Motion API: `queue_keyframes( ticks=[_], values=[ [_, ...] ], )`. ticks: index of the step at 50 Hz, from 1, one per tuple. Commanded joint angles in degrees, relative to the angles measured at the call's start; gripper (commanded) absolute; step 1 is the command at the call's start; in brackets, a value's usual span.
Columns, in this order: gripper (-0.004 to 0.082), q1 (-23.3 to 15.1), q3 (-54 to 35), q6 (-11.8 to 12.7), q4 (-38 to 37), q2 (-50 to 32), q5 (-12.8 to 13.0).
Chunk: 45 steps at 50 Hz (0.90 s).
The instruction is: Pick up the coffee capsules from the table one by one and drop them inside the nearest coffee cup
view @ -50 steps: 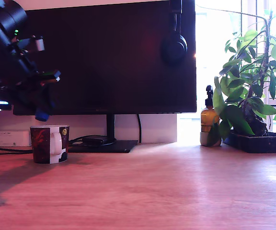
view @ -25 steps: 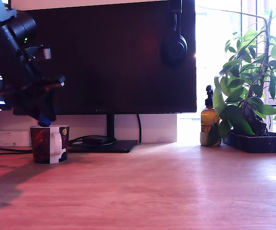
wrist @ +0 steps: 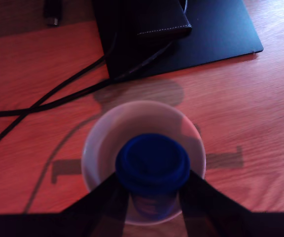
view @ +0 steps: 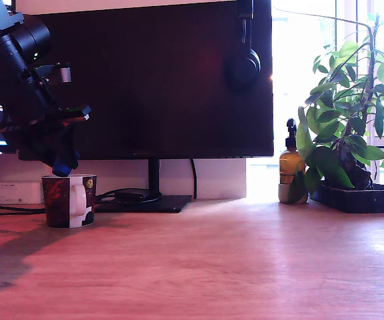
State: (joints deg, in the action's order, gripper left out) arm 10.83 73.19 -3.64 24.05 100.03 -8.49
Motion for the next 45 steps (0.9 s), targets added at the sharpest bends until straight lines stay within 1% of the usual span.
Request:
queue_keyframes(
  ticks=[1,3,4,5,6,9,11,13,15,28,29,36,39,41,43,45],
  values=[
    [0.0198,0.1,0.3,-1.0,-0.8,0.8,0.0],
    [0.0206,0.0,0.3,-1.0,-1.5,0.8,0.0],
    [0.0224,0.0,0.3,-1.0,-1.8,0.8,0.0],
    [0.0262,0.0,0.3,-1.0,-1.9,0.8,0.0],
    [0.0319,0.0,0.5,-1.0,-1.9,0.7,0.0],
    [0.0547,0.1,1.0,-1.0,-1.9,0.4,0.3],
    [0.0653,0.1,1.3,-0.8,-1.8,0.3,0.3],
    [0.0713,0.1,1.6,-0.8,-1.8,0.3,0.3],
    [0.0729,0.1,1.6,-0.8,-1.7,0.3,0.2],
    [0.0727,0.1,1.6,-0.8,-1.3,0.2,0.0],
    [0.0727,0.1,1.6,-1.9,-1.3,0.2,0.0],
    [0.0713,0.1,1.6,-1.9,-0.4,0.2,0.0],
    [0.0658,0.1,1.6,-2.0,0.3,0.1,0.0],
    [0.0592,0.3,1.6,-2.3,0.7,0.0,0.0],
    [0.0495,0.4,1.6,-2.4,1.0,0.0,0.0],
    [0.0350,0.4,1.6,-2.4,1.4,-0.1,0.0]
  ],
)
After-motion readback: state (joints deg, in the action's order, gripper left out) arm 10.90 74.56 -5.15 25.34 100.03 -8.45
